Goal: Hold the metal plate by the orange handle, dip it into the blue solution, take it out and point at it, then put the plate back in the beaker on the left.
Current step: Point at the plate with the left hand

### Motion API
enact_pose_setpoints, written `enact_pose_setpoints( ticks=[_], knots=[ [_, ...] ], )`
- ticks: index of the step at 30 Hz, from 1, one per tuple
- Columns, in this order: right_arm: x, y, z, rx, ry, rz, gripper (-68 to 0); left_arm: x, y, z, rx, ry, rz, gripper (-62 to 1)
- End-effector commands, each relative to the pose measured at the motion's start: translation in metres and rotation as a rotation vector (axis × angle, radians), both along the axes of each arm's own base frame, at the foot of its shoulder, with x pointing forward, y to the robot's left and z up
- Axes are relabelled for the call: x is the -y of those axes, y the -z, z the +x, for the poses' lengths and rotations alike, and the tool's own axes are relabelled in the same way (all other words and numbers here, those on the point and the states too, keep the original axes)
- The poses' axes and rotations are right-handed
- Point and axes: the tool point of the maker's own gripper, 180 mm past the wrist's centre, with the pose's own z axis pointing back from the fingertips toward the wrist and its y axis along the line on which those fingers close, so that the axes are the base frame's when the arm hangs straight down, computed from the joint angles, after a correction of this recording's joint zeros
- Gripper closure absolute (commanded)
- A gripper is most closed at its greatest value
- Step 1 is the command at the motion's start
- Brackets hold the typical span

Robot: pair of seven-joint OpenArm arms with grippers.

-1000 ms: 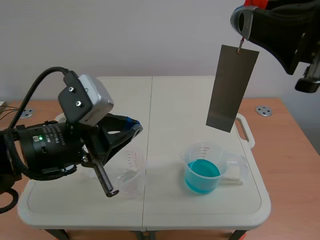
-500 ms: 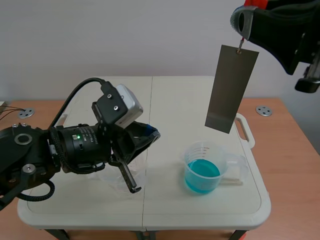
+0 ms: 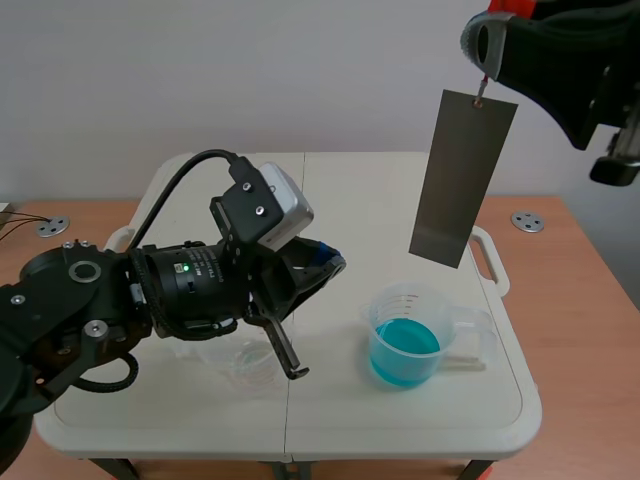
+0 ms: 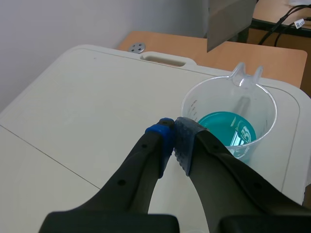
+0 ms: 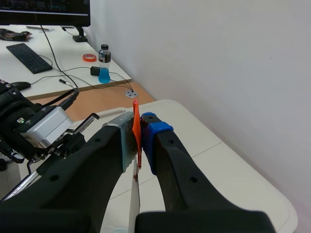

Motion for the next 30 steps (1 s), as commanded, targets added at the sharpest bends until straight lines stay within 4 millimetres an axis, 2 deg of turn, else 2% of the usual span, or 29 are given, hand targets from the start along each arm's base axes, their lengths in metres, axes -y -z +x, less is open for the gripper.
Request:
enact_pose_setpoints(
  ticks=[1,12,17,19,24,30],
  knots=[
    [0.000,-0.008,-0.001,0.021,-0.010,0.020,-1.3,0.004,-0.010,0.001,0.030,0.007,-0.020,-1.9],
    [0.000,-0.008,-0.001,0.021,-0.010,0.020,-1.3,0.004,-0.010,0.002,0.032,0.007,-0.015,-1.9],
    [0.000,-0.008,-0.001,0.021,-0.010,0.020,-1.3,-0.011,-0.008,0.004,0.045,-0.021,0.008,-1.9],
    [0.000,-0.008,-0.001,0.021,-0.010,0.020,-1.3,-0.024,-0.011,0.008,0.061,-0.051,0.019,-1.9],
    [0.000,-0.008,-0.001,0.021,-0.010,0.020,-1.3,-0.073,-0.025,0.017,0.134,-0.162,0.070,-1.9],
    [0.000,-0.008,-0.001,0.021,-0.010,0.020,-1.3,-0.139,-0.043,0.007,0.236,-0.263,0.169,-1.9]
  ],
)
